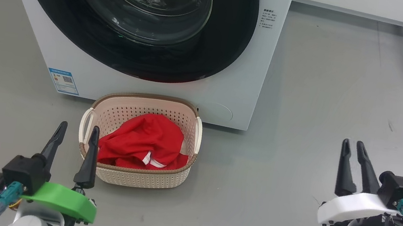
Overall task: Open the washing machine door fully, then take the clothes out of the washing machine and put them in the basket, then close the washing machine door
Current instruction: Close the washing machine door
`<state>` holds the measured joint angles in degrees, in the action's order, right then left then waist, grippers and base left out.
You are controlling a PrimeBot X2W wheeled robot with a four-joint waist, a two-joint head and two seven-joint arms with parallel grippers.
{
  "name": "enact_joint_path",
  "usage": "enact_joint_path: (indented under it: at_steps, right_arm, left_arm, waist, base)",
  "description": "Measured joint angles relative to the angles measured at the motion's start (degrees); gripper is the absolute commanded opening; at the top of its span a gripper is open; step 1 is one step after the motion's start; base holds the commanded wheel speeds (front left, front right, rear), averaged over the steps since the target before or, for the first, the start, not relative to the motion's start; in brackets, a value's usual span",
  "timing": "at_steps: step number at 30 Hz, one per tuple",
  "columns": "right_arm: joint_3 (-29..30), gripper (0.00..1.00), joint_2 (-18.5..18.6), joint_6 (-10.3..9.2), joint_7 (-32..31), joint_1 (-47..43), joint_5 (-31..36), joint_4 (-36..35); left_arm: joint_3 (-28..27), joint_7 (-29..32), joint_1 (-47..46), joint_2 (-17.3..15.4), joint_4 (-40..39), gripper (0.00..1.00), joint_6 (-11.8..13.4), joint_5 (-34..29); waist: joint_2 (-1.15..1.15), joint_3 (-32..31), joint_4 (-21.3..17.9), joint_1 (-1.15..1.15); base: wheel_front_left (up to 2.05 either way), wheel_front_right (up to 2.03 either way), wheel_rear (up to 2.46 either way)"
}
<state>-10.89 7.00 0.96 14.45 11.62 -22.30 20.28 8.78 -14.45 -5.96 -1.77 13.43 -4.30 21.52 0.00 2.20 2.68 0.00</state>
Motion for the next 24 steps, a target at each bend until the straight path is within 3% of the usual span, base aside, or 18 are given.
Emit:
enact_joint_path:
  at_steps: [4,24]
  right_arm:
    - [0.3,1.00,-0.3,-0.11,0.0,-1.6,0.3,-1.4]
    - [1.0,1.00,-1.4,-0.54,0.0,-5.9,1.3,-5.6]
  left_arm:
    - [0.8,0.0,0.2,-0.2,-1.1,1.00,-0.1,-2.7]
    - [1.0,0.0,2.5,-0.2,-2.3,1.00,-0.1,-3.1]
  waist:
    - [0.00,-0.2,0.0,0.00]
    - [0.00,-0.5,-0.1,0.00]
  base:
    - [0.00,0.00,0.00]
    - [0.00,0.00,0.00]
